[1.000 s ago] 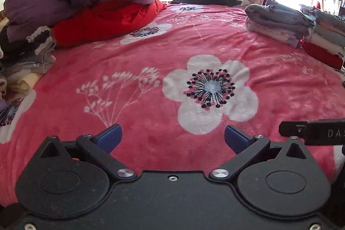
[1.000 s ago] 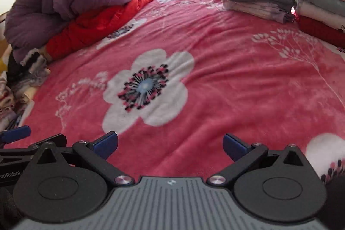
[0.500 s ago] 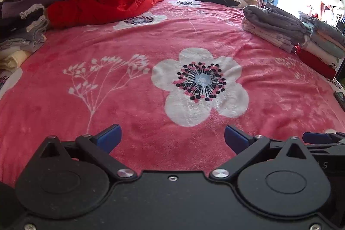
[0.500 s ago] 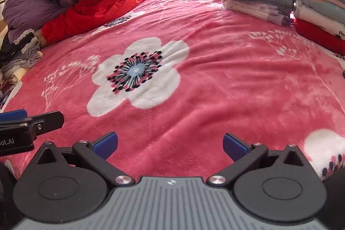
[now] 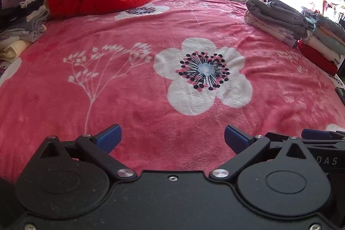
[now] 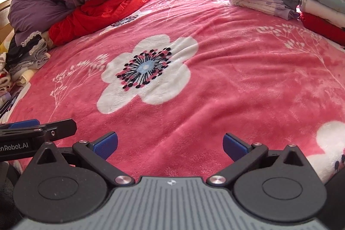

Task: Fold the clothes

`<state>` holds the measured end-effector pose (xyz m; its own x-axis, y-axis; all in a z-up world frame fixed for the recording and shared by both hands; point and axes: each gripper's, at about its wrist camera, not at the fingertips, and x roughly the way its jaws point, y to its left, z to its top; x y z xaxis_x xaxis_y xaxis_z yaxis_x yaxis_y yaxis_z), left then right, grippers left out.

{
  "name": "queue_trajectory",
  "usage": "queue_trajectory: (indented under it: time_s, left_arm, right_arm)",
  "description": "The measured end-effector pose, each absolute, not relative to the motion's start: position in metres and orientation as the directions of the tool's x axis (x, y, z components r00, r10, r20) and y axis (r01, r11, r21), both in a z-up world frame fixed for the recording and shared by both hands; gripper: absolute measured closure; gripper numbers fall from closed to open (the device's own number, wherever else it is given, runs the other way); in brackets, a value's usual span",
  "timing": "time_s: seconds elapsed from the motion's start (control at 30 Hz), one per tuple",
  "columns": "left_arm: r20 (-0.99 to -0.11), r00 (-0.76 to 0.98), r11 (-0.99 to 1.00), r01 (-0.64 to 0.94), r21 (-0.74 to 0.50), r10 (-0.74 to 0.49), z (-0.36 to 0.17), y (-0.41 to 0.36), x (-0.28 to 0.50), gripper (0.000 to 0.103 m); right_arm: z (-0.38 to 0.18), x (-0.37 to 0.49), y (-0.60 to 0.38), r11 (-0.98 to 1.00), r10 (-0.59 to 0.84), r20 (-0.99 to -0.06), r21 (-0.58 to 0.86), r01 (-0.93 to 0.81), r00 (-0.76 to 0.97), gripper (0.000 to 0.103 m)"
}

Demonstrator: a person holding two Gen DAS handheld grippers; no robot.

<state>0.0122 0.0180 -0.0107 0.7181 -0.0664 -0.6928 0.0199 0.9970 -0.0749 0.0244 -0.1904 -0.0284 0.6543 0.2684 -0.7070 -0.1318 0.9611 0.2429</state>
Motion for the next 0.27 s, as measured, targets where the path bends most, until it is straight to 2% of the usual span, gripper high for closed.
queue_trajectory:
  time_s: [0.27]
  left_arm:
    - [-0.695,0.717,0.997,0.004,-0.074,-0.054,-0.0134,0.0204,0.0129,0.0]
  right_arm:
    - [-0.0357,0.0252,-0.1872,0.963,0.264,-0.719,0.234,-0.133,0.643,0.0]
